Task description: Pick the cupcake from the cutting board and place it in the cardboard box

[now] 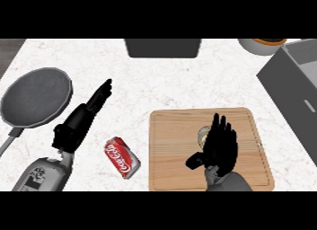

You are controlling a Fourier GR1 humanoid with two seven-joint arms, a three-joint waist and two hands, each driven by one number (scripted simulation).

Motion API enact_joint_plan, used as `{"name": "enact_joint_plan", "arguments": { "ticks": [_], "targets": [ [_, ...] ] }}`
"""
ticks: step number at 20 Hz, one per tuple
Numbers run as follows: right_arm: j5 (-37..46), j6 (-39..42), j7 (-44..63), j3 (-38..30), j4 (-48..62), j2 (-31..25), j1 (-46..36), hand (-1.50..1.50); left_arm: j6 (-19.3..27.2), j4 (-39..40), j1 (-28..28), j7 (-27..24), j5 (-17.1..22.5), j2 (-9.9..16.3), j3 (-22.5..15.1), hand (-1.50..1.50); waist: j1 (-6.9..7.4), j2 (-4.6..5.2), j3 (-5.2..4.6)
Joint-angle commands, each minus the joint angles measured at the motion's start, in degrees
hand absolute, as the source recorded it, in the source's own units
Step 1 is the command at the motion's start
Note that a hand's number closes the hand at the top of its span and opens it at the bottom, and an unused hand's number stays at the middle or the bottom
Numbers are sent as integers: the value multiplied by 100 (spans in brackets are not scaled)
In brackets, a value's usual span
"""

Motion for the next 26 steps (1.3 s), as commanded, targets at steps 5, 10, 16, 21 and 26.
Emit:
{"name": "enact_joint_plan", "arguments": {
  "ticks": [5,10,16,21,26],
  "targets": [
    [-106,-211,713,148,349,42,-56,150,25,46,-74,80,-298,-320,-56,0,3,53,29],
    [111,5,318,-154,818,43,-363,150,-181,-48,98,2,-243,-185,124,0,24,57,28],
    [-366,499,-2636,464,-322,-1617,765,150,-108,-29,87,68,-239,-231,158,0,-118,7,38],
    [-538,508,-4624,977,-982,-2867,811,150,-115,-1,55,120,-236,-182,203,0,-170,-55,55],
    [-962,-485,-6430,177,-1552,-4398,1102,150,-20,-3,278,55,-251,-176,263,0,-390,-60,66]
  ]
}}
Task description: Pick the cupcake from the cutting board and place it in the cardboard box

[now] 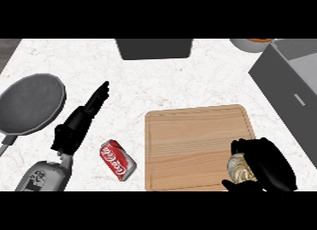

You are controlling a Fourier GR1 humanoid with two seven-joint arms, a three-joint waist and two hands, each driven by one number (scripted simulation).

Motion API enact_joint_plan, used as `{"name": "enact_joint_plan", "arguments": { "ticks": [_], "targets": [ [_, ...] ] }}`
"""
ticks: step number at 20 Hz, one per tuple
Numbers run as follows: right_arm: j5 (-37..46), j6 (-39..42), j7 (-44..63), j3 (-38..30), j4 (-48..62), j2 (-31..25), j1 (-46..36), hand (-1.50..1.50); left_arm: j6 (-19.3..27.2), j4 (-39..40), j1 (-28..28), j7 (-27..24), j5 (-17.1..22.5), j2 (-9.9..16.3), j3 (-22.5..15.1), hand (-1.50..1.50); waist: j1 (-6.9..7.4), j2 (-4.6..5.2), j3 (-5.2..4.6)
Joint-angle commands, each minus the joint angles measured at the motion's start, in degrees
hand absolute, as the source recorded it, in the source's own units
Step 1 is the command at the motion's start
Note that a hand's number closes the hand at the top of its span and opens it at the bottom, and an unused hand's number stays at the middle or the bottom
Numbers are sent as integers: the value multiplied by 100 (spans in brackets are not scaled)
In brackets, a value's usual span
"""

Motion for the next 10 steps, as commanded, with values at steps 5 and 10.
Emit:
{"name": "enact_joint_plan", "arguments": {
  "ticks": [5,10],
  "targets": [
    [-1584,-1255,-2843,-1459,-753,-1987,918,150,96,-149,151,24,56,117,240,0,-268,-9,6],
    [-3106,-1183,-4405,-2448,-826,-2698,1565,150,173,-119,197,16,-19,72,224,0,-426,-15,-2]
  ]
}}
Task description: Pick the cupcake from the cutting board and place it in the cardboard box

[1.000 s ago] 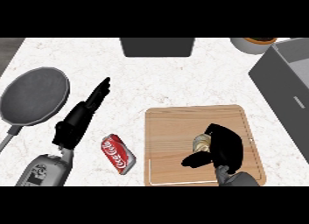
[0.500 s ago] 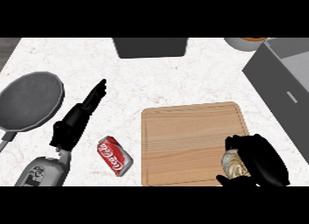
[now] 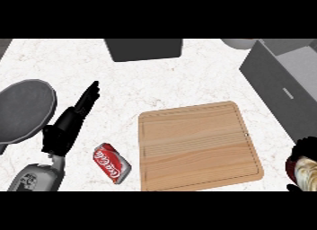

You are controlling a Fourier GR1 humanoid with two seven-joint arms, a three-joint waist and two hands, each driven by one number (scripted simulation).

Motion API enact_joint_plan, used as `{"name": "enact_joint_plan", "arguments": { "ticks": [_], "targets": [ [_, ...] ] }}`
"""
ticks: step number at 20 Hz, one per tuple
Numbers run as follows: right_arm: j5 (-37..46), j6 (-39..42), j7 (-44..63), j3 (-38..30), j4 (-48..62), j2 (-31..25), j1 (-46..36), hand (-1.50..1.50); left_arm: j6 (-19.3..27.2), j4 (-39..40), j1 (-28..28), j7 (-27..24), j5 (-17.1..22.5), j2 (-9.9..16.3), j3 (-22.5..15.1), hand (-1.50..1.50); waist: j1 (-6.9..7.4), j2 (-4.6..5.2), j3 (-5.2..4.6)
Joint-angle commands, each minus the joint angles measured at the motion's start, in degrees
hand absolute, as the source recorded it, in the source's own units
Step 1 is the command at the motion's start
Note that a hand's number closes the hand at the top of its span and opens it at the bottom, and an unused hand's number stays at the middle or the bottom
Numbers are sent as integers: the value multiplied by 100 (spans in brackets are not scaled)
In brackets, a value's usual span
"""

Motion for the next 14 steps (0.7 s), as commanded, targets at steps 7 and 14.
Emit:
{"name": "enact_joint_plan", "arguments": {
  "ticks": [7,14],
  "targets": [
    [-3282,726,-2570,-2553,389,-860,1043,150,15,-65,297,-126,9,81,122,0,-127,-27,-17],
    [-4589,2418,-3316,-4592,1704,-1277,1772,150,-105,-199,222,-72,-106,-37,-133,0,192,44,-29]
  ]
}}
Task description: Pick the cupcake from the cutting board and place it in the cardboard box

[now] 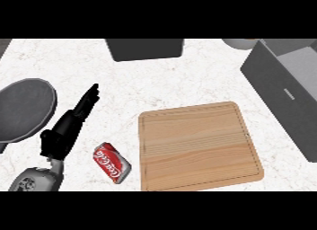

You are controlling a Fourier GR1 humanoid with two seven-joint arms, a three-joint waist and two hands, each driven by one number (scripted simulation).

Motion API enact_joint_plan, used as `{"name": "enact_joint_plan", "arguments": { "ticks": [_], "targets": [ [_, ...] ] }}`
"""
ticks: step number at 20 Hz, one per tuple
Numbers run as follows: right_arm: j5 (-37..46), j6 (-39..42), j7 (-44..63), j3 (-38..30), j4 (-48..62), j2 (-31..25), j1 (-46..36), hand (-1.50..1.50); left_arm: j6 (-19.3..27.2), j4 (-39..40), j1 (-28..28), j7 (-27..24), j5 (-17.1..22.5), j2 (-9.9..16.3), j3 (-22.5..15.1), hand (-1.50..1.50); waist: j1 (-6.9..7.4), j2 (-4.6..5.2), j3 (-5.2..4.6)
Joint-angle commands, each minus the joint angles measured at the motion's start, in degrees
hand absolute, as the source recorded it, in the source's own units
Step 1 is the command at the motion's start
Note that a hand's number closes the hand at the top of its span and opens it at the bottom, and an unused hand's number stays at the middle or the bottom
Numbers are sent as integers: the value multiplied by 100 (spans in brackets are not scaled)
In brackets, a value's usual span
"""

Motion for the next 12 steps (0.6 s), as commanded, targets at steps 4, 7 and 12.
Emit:
{"name": "enact_joint_plan", "arguments": {
  "ticks": [4,7,12],
  "targets": [
    [-486,1167,48,-1487,1018,-257,118,150,-57,-80,-145,69,-223,-272,-292,0,414,80,-3],
    [-403,1628,144,-1699,1169,-243,-75,150,-403,94,-254,-82,-71,-97,-24,0,449,86,-3],
    [-398,1731,737,-1036,1673,-533,-1187,150,-102,141,-149,-170,-517,-551,-417,0,584,113,1]
  ]
}}
